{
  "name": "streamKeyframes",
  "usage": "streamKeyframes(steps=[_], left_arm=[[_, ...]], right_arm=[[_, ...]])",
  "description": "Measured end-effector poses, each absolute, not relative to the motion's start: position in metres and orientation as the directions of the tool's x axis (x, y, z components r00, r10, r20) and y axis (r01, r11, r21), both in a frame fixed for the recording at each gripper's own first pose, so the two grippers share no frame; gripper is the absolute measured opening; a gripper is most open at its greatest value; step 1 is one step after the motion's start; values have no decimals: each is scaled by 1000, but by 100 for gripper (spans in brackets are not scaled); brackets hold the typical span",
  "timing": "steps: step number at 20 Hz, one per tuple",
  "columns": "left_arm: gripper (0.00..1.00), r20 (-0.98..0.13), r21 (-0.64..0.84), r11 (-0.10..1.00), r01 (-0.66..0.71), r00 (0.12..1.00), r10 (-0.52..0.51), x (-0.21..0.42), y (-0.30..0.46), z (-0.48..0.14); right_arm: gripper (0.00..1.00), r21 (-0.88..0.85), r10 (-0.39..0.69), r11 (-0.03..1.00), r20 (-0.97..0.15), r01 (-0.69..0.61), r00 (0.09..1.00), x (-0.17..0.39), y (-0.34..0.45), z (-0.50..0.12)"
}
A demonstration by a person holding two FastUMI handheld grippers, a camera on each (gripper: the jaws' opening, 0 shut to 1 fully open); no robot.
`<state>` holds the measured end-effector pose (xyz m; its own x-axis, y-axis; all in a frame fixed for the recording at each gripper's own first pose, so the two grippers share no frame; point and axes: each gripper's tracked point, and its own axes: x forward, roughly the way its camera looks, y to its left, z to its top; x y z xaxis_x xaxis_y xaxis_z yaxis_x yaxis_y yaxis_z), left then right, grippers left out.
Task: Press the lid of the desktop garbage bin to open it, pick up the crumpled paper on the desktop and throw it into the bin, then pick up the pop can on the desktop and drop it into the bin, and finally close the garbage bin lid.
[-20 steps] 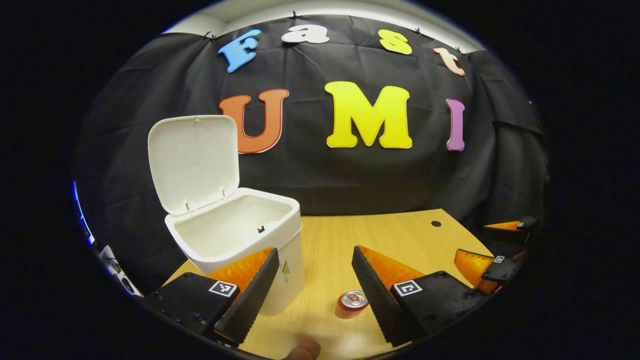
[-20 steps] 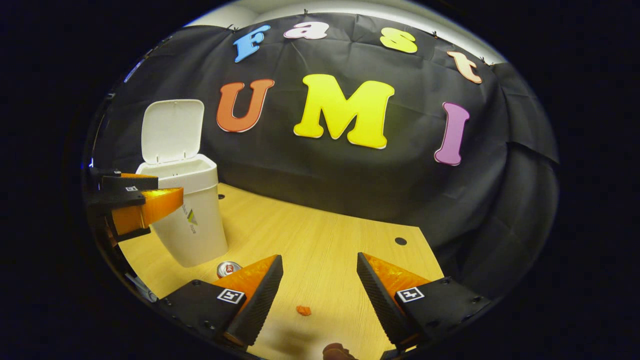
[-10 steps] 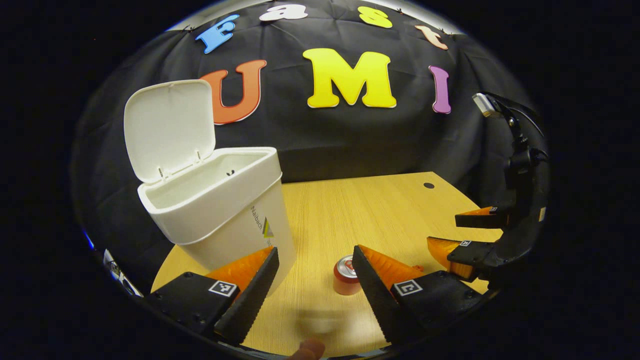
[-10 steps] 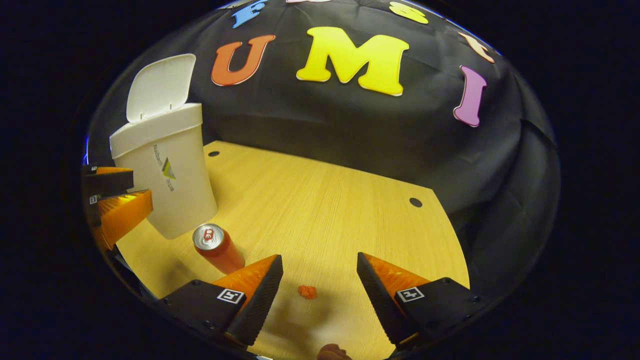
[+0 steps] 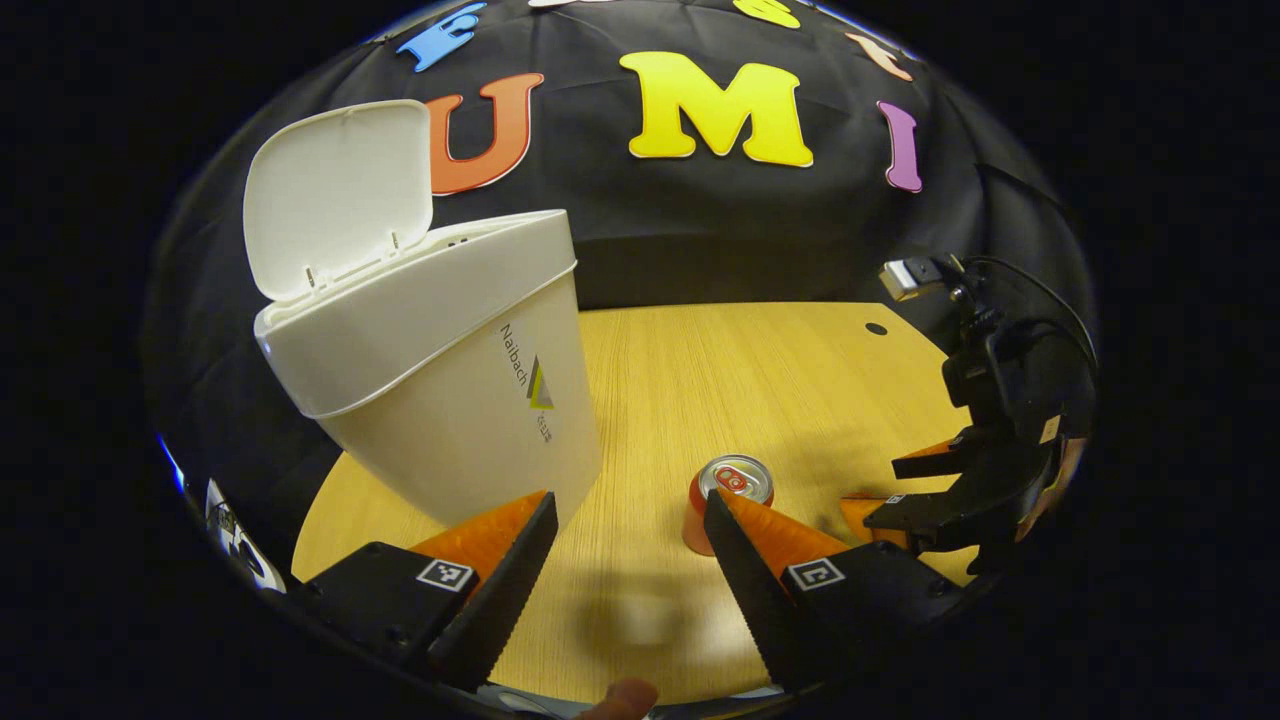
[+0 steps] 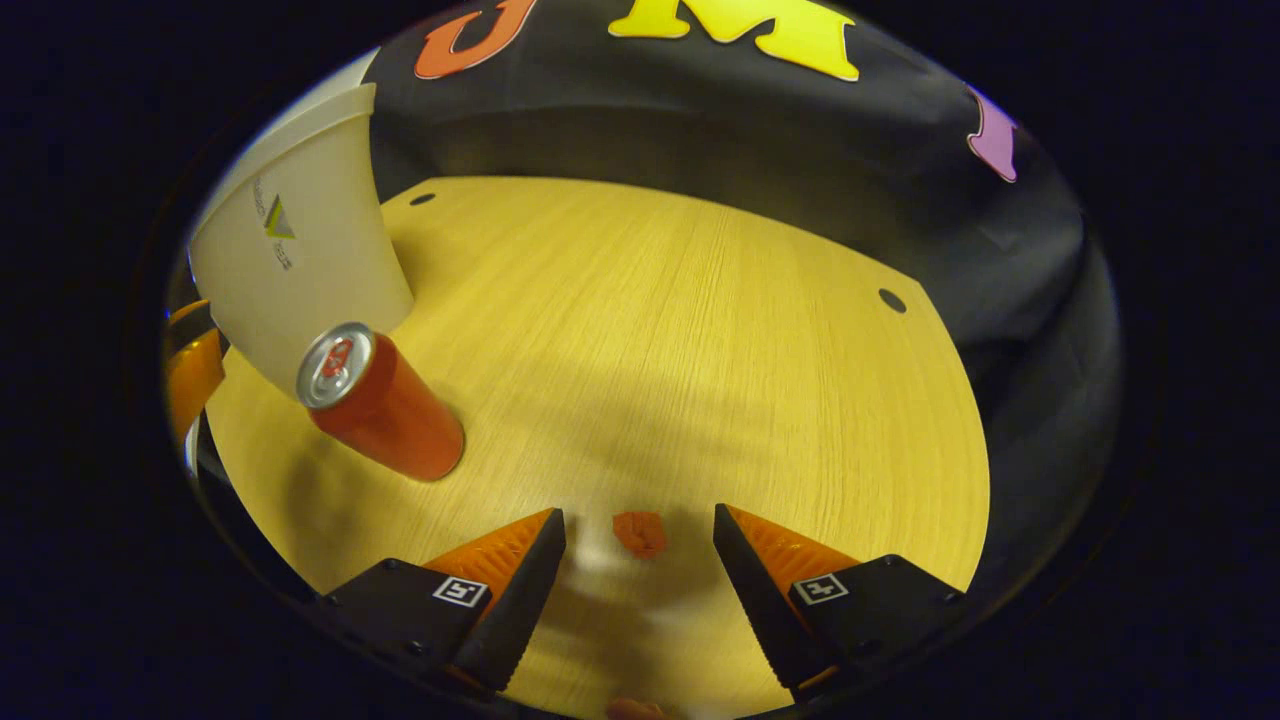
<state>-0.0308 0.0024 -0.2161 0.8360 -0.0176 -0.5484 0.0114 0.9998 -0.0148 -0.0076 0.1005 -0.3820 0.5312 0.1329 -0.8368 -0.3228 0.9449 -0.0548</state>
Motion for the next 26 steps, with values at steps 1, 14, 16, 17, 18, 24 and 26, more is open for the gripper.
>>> streamKeyframes(steps=[1,14,16,17,18,24,26], left_arm=[[98,-550,-14,1000,12,835,-18,-31,4,-218],[98,-576,10,1000,-15,817,19,-49,18,-231],[98,-582,13,1000,-14,813,19,-53,18,-232],[98,-583,17,1000,-12,812,19,-54,19,-233],[98,-585,24,1000,-9,811,22,-56,19,-233],[98,-579,37,999,27,815,-1,-67,14,-232],[98,-585,37,999,33,811,-5,-72,11,-233]], right_arm=[[94,-51,121,949,-852,-310,510,-8,99,-389],[47,29,124,969,-915,-243,383,-8,106,-401],[33,23,118,970,-915,-242,385,-10,105,-402],[31,26,123,969,-911,-244,393,-10,106,-402],[31,25,121,970,-912,-243,393,-11,106,-400],[24,26,112,978,-901,-206,418,-11,103,-399],[24,25,109,981,-895,-195,432,-10,101,-396]])
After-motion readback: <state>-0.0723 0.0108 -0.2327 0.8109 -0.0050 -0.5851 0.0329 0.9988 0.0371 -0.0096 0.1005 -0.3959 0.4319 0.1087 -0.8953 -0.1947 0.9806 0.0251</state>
